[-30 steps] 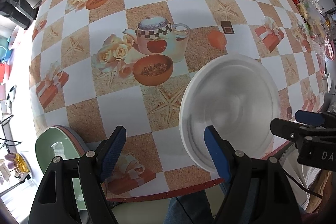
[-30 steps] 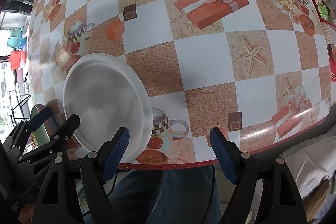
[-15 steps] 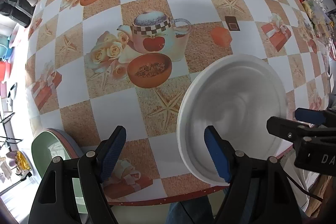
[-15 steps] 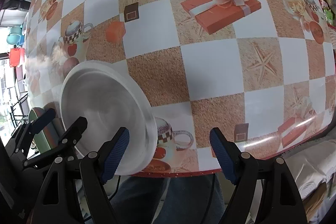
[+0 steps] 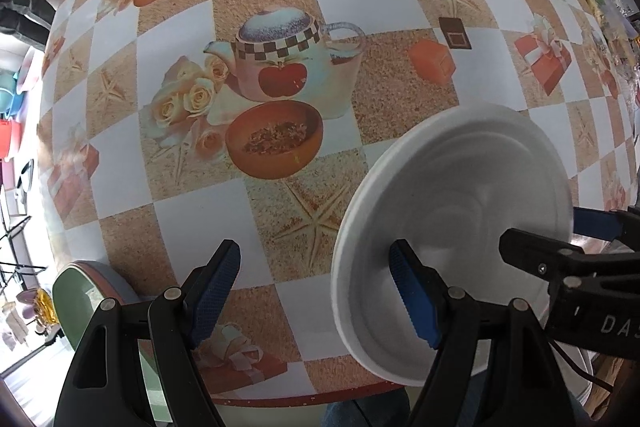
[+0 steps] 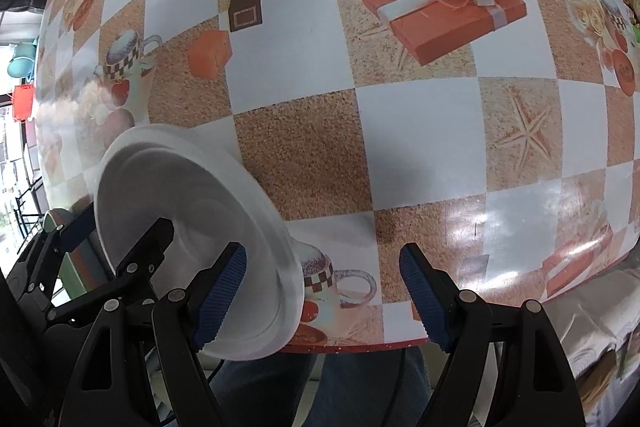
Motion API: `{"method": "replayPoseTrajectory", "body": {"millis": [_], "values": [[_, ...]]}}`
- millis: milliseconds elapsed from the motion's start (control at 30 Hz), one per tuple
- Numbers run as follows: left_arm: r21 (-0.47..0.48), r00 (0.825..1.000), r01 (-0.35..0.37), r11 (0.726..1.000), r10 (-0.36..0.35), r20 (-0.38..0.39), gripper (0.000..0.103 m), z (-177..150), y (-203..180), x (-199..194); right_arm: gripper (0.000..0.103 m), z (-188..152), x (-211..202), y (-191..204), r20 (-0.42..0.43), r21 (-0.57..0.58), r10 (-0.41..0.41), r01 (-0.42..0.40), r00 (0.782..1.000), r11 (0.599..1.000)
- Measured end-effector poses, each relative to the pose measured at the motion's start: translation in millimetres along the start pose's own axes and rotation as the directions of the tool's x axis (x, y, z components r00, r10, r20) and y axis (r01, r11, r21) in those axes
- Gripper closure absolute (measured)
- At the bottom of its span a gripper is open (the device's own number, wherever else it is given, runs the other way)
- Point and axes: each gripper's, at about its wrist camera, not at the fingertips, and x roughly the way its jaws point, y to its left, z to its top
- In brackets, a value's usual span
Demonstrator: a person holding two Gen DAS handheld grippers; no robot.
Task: Organize plates and bowls
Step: 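Position both grippers around the rim of the white bowl again, then close both grippers on the white bowl rim and lift it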
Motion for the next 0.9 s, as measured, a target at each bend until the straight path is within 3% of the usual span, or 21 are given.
{"method": "replayPoseTrajectory", "body": {"millis": [233,300,367,600,700,900], "values": [[0.015,1.000,0.000,1.000,0.000,0.006,0.023,10,-13,2,0.023,0,1,6,-0.006,-0.002,0.009,-0.009,1.000,1.000],[0.023,1.000,0.007,1.000,-0.007,-0.007,0.024,11,-15,4,0.032,-1,3,7,-0.007,-0.010,0.017,-0.017,1.000,1.000],[0.027,1.000,0.020,0.999,-0.020,-0.006,0.026,7,-19,9,0.047,-2,3,7,-0.014,-0.002,0.028,-0.028,1.000,1.000],[0.014,0.993,0.118,0.993,-0.117,-0.028,0.055,3,-24,13,0.079,-8,4,14,-0.021,-0.024,0.088,-0.088,0.996,0.996],[0.028,0.990,0.138,0.990,-0.137,-0.029,0.067,2,-28,13,0.080,-11,4,16,-0.017,-0.028,0.080,-0.080,0.997,0.996],[0.032,0.991,0.133,0.991,-0.133,-0.030,0.068,-2,-35,13,0.080,-14,7,19,-0.028,-0.027,0.069,-0.069,0.997,0.997]]}}
